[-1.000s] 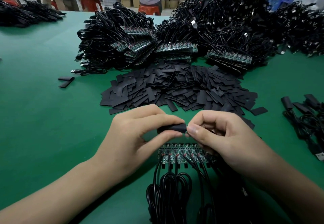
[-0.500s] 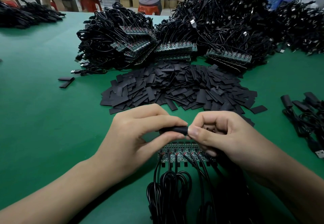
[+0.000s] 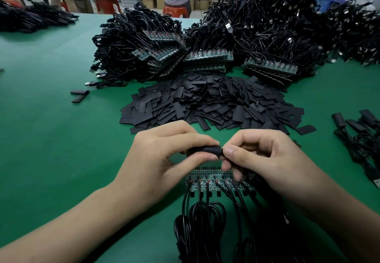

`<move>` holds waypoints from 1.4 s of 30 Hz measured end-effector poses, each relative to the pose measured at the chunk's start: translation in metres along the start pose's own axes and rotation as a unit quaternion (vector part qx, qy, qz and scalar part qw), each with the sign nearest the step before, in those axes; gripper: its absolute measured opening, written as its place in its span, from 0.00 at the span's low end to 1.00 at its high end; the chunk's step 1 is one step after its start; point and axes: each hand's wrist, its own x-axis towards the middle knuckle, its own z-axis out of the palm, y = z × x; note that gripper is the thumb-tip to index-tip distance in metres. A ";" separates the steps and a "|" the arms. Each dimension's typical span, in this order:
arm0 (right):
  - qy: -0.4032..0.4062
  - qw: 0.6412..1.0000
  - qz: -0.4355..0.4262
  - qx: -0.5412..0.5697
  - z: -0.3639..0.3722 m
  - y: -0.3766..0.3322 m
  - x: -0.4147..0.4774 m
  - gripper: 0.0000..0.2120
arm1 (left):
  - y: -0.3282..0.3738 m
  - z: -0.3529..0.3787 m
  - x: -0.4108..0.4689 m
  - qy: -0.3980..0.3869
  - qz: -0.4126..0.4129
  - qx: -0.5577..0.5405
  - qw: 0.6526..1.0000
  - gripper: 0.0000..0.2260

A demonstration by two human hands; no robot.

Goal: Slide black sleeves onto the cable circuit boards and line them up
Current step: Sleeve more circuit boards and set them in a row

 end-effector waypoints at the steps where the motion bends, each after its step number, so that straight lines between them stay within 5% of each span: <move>1: 0.002 1.000 0.001 -0.007 0.001 0.000 0.000 0.09 | 0.000 0.000 0.000 -0.003 0.000 0.000 1.000 0.08; 10: 0.040 0.998 -0.012 -0.038 0.006 -0.001 -0.003 0.06 | -0.006 0.002 0.003 0.031 -0.070 0.030 0.997 0.10; 18: 0.158 0.942 -0.154 -0.253 0.019 0.004 -0.005 0.09 | -0.002 0.005 0.004 0.061 -0.160 -0.072 0.983 0.21; 42: 0.177 0.917 -0.201 -0.297 0.016 0.008 -0.003 0.10 | 0.003 0.008 0.007 0.066 -0.156 -0.173 0.970 0.22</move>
